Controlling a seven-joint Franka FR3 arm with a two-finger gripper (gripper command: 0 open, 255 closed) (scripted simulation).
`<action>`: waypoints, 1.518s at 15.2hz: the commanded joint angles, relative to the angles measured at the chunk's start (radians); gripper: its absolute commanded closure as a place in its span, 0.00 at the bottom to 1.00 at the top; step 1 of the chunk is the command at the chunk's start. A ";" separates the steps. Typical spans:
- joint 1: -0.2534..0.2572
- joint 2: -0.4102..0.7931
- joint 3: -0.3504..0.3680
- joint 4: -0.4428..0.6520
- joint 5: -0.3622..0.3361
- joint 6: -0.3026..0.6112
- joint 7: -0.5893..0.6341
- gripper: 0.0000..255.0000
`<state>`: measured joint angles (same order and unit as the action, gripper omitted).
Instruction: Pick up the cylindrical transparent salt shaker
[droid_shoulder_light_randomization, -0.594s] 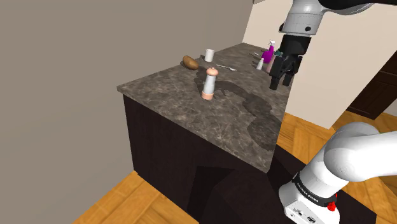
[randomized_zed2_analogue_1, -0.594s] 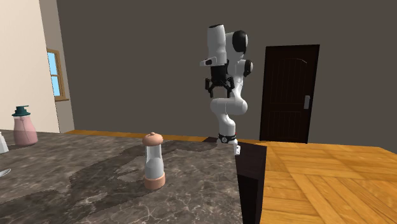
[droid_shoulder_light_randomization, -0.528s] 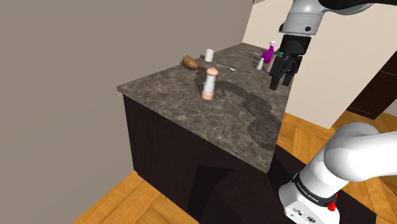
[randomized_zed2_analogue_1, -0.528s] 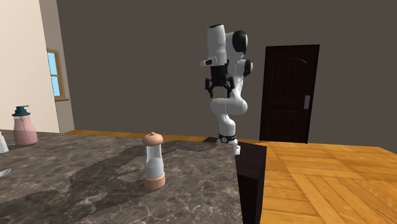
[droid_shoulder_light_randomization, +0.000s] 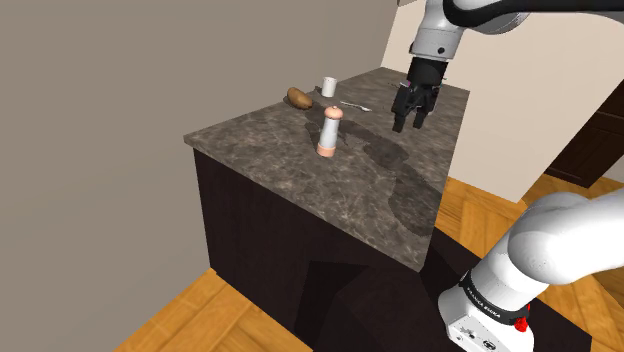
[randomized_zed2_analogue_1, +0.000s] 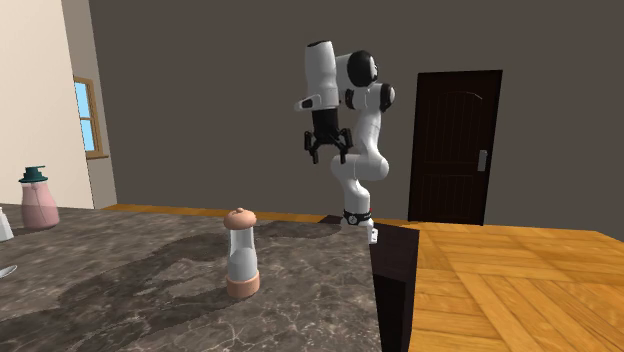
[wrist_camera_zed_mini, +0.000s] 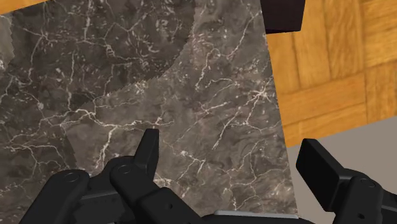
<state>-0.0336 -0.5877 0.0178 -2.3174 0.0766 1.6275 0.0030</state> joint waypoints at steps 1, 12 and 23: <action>-0.004 0.070 -0.013 0.041 -0.001 0.041 -0.018 0.00; -0.019 0.461 -0.070 0.323 0.037 0.198 -0.113 0.00; -0.054 0.866 -0.093 0.766 0.117 0.201 -0.192 0.00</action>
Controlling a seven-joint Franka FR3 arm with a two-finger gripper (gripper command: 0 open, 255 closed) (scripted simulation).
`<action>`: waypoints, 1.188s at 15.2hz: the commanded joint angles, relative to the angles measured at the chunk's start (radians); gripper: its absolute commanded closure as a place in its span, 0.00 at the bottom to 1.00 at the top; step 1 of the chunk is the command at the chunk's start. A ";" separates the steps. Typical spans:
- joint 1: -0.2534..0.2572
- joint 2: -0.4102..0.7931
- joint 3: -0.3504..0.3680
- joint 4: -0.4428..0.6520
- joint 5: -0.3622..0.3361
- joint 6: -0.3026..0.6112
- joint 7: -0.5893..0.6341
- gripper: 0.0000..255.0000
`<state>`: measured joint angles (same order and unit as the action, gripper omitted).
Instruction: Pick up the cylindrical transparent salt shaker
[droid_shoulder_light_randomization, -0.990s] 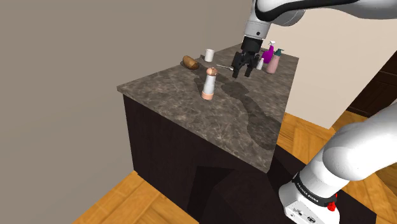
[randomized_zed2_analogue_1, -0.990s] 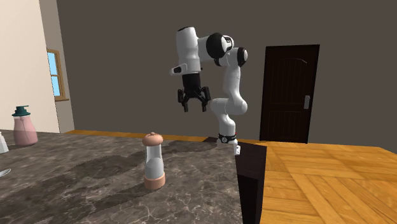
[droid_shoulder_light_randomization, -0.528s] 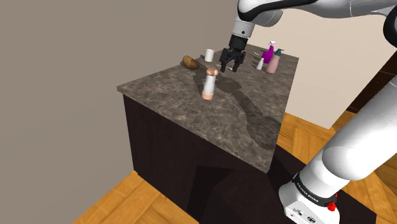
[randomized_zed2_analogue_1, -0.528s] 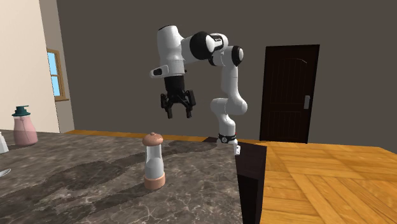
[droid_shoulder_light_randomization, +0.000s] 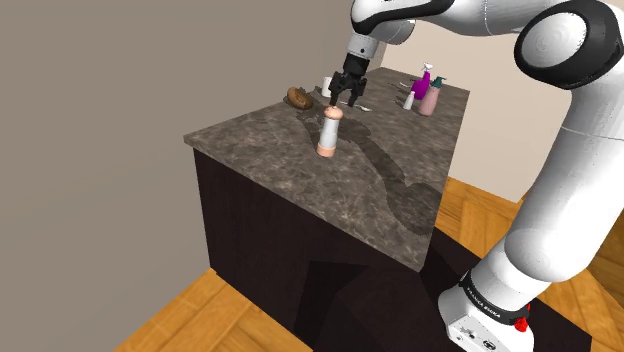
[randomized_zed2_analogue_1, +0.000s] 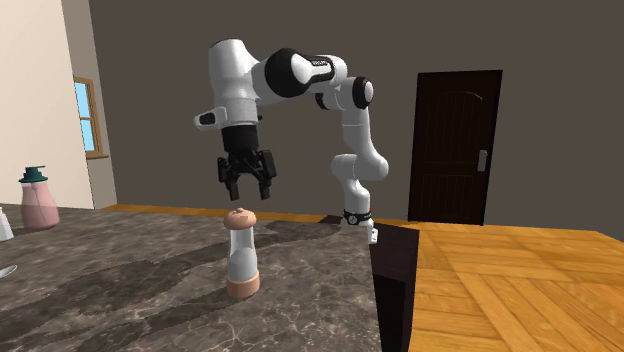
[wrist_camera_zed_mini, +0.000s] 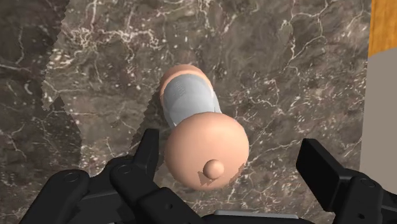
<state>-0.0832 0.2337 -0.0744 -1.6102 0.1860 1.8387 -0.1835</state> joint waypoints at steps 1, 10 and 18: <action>-0.005 0.046 0.000 0.047 0.008 0.002 -0.007 0.00; -0.003 0.057 0.002 -0.026 0.014 0.086 -0.021 1.00; -0.003 0.061 0.002 -0.021 0.014 0.085 -0.021 1.00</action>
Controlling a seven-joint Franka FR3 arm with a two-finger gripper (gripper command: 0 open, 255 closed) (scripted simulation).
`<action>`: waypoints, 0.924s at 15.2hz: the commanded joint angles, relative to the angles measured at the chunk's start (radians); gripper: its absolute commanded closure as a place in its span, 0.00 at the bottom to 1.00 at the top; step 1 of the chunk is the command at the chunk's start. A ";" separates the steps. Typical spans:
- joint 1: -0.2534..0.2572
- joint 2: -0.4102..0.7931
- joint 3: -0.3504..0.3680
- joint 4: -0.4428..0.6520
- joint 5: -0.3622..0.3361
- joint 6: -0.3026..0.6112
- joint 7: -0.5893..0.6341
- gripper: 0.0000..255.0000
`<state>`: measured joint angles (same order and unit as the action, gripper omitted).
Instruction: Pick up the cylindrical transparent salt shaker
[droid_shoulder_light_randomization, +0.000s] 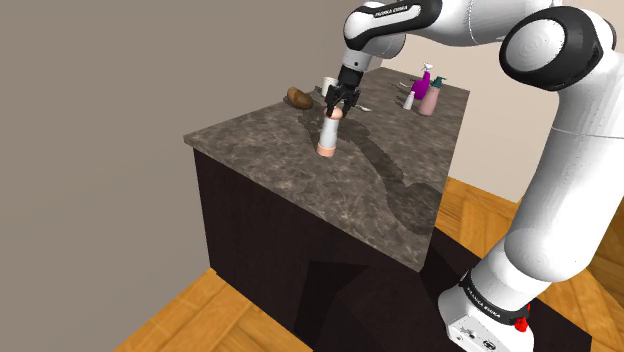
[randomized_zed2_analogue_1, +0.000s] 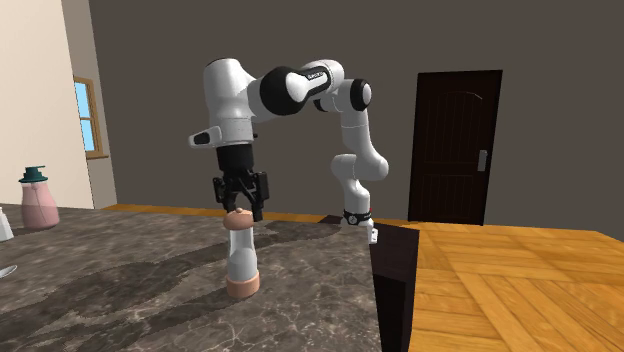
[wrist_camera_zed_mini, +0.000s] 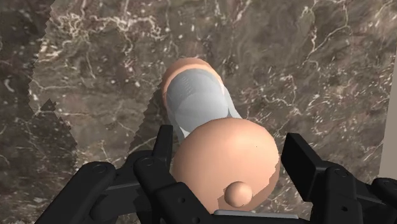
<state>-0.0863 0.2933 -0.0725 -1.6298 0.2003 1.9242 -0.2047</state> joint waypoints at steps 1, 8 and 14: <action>0.000 -0.002 0.000 -0.005 -0.001 -0.001 0.000 1.00; -0.002 -0.014 -0.002 0.071 -0.007 -0.089 0.015 1.00; -0.004 -0.016 -0.003 0.149 -0.010 -0.167 0.027 1.00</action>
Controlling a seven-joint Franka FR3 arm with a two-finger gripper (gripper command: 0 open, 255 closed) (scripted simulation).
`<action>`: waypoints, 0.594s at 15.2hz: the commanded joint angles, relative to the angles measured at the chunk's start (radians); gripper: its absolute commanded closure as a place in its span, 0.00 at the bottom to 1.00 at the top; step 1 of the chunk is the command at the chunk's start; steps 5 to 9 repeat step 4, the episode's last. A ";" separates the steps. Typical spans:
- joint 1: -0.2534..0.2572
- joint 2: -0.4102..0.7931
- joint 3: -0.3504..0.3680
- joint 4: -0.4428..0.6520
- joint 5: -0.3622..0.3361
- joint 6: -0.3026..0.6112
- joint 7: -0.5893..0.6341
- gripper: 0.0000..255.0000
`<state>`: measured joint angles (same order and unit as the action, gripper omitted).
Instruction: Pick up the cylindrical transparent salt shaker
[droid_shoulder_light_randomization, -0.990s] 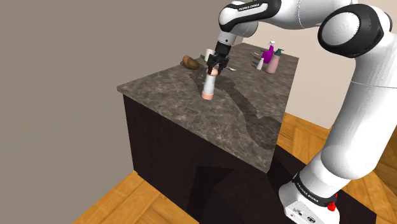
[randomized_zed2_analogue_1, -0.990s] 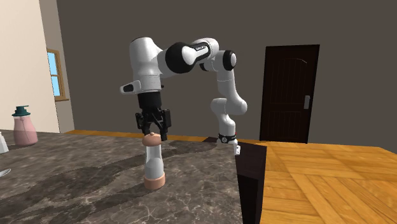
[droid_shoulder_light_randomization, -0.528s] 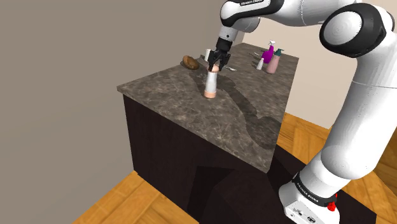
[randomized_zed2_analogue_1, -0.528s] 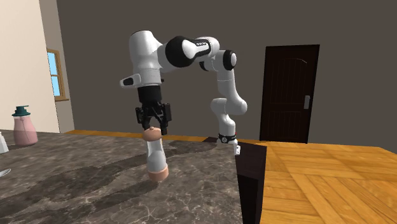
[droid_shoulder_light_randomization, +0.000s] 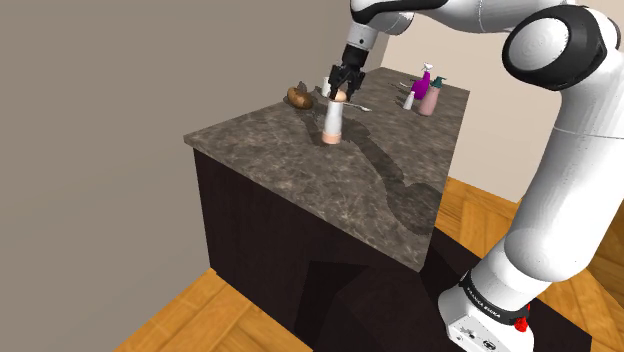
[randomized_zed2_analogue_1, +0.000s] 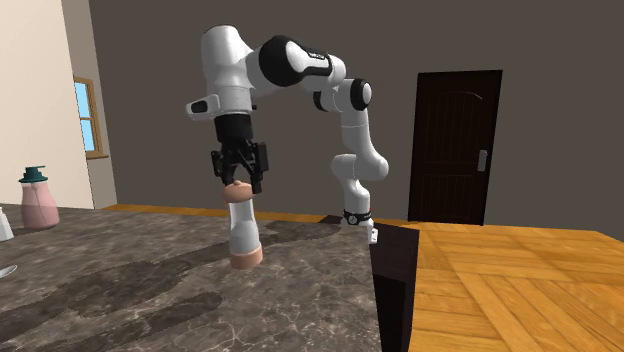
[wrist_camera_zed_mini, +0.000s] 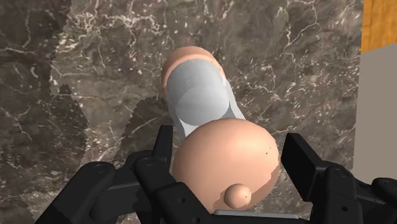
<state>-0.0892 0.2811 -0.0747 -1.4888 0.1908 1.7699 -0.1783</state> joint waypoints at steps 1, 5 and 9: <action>-0.002 -0.004 -0.001 0.022 -0.001 -0.026 0.003 1.00; -0.002 -0.003 -0.001 0.039 -0.001 -0.042 0.005 1.00; -0.002 -0.003 -0.001 0.039 -0.001 -0.042 0.005 1.00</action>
